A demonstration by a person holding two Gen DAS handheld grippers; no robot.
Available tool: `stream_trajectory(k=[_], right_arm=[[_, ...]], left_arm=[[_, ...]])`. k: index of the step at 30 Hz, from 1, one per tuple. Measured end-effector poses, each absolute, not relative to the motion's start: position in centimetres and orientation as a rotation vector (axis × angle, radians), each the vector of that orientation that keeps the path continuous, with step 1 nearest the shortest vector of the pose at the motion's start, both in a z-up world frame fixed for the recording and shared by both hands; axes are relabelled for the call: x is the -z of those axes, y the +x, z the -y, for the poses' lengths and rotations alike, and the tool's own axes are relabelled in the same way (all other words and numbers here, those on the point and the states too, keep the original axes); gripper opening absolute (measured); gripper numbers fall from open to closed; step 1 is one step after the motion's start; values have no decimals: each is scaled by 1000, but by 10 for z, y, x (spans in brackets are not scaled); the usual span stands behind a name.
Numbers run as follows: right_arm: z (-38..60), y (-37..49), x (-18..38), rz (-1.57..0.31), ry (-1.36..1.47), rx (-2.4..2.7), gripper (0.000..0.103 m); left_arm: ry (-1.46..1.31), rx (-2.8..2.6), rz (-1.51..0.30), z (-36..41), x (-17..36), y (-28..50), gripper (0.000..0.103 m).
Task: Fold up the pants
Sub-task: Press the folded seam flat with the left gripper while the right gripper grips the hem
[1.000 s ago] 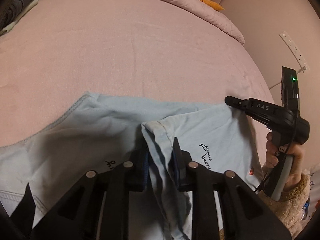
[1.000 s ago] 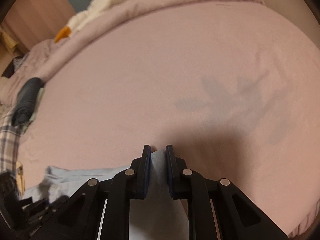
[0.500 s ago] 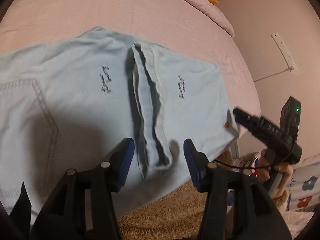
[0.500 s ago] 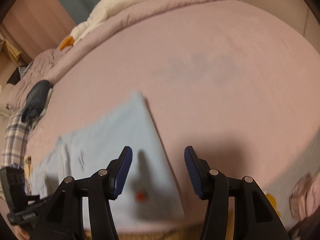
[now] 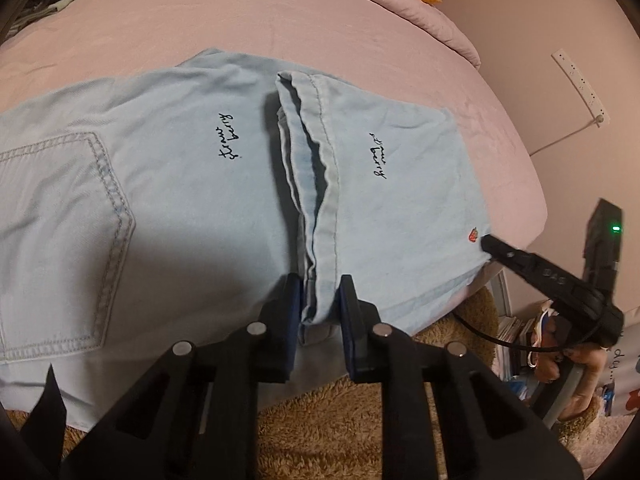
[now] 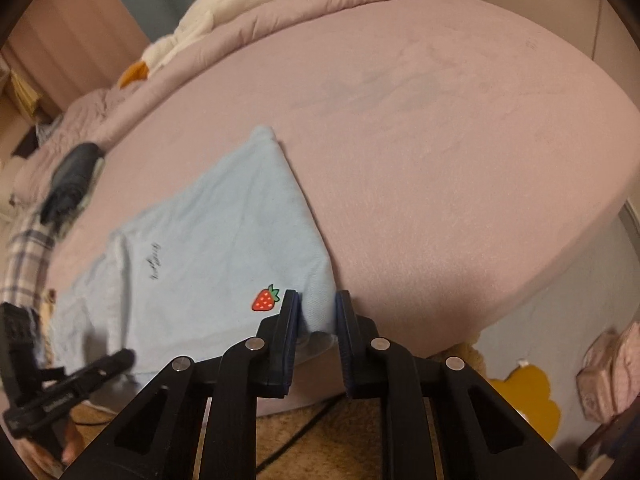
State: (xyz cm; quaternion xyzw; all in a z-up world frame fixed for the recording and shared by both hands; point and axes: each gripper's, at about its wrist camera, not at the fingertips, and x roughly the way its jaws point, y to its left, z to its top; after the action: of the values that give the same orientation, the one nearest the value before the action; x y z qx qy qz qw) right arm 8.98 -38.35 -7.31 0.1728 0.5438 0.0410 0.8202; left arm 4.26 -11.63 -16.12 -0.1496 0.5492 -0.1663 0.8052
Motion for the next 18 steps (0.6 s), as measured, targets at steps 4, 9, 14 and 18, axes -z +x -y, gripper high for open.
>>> stream_trajectory(k=[4, 9, 14, 18], right_arm=[[383, 91, 80, -1148, 408, -78, 17], [386, 89, 82, -1148, 394, -61, 17], [376, 94, 82, -1153, 403, -35, 18], [370, 96, 80, -1163, 376, -12, 18]], left_arm=[[-293, 352, -1160, 112, 162, 33, 20], [-303, 351, -1164, 112, 164, 33, 21], [-322, 348, -1177, 109, 162, 32, 22], [-356, 355, -1194, 105, 163, 34, 22]])
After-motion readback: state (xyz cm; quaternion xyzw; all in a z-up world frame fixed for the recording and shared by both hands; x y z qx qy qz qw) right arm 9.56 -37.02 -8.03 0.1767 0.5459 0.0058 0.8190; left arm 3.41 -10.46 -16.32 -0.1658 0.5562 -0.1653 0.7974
